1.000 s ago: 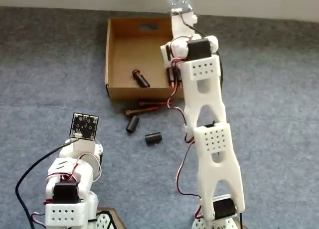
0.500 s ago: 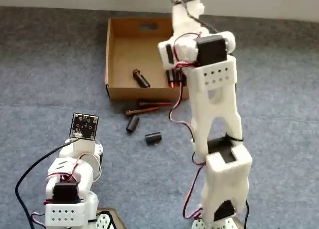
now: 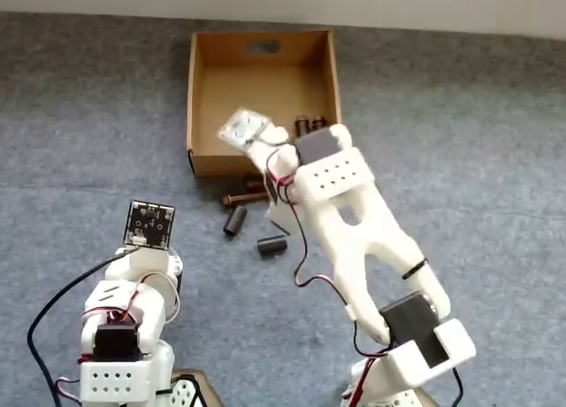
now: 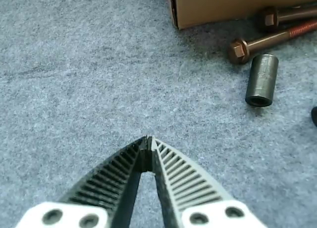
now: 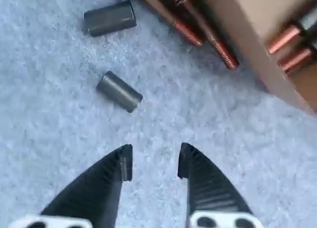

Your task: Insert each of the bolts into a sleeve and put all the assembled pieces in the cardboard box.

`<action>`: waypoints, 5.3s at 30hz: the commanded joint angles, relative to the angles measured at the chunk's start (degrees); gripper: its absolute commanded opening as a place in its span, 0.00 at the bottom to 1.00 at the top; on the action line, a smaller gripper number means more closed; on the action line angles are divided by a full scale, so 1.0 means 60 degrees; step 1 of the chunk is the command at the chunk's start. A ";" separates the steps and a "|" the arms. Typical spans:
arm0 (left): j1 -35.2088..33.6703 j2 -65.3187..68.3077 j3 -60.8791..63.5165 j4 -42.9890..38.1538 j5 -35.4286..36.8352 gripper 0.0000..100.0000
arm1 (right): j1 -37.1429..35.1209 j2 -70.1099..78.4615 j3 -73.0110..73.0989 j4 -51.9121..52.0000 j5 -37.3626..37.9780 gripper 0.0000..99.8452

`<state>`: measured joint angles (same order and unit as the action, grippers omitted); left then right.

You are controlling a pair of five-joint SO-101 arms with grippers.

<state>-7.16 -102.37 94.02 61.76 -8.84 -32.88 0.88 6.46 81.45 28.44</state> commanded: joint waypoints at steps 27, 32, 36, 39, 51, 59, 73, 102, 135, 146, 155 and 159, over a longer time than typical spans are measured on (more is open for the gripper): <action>-0.1502 -0.0022 -0.0344 -0.0381 0.0982 0.04 | -0.1678 0.1678 0.1355 -0.2996 0.2652 0.21; -0.1502 -0.0022 -0.0344 -0.0381 0.0982 0.04 | -0.1678 0.2161 0.1341 -0.2923 0.2637 0.19; -0.1502 -0.0022 -0.0344 -0.0381 0.0982 0.04 | -0.1678 0.2747 0.1341 -0.2923 0.2623 0.00; -0.1502 -0.0022 -0.0330 -0.0381 0.0982 0.04 | -0.1619 0.2703 0.1341 -0.2908 0.2593 0.00; -0.1502 -0.0022 -0.0330 -0.0381 0.0982 0.04 | 0.0227 0.0535 0.2147 -0.2894 -0.1890 0.01; -0.1502 -0.0022 -0.0330 -0.0366 0.0982 0.04 | 0.0901 0.0945 0.3758 -0.4462 -0.1963 0.19; -0.1502 -0.0022 -0.0330 -0.0396 0.0967 0.04 | 0.0945 0.0784 0.4374 -0.4491 -0.1114 0.19; -0.1487 0.0095 -0.1018 -0.0410 -0.0059 0.04 | 0.2073 -0.7070 0.6352 -0.4359 -0.1172 0.01; 0.3128 1.7399 -1.5993 0.5231 -0.1026 0.21 | 0.3407 -1.2359 1.1670 -0.5751 -0.3341 0.01; 0.2469 1.9407 -1.5480 0.2081 0.1480 0.21 | 0.3407 -1.2359 1.1700 -0.5751 -0.3341 0.01; 0.2440 2.0520 -1.5495 0.1040 0.2418 0.21 | 0.3407 -1.2359 1.1700 -0.5751 -0.3326 0.01; 0.2425 2.0769 -1.5451 0.1084 0.2374 0.21 | 0.3407 -1.2359 1.1700 -0.5751 -0.3326 0.01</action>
<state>7.96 22.20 1.54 68.62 4.97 -13.01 -72.62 76.97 47.96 9.01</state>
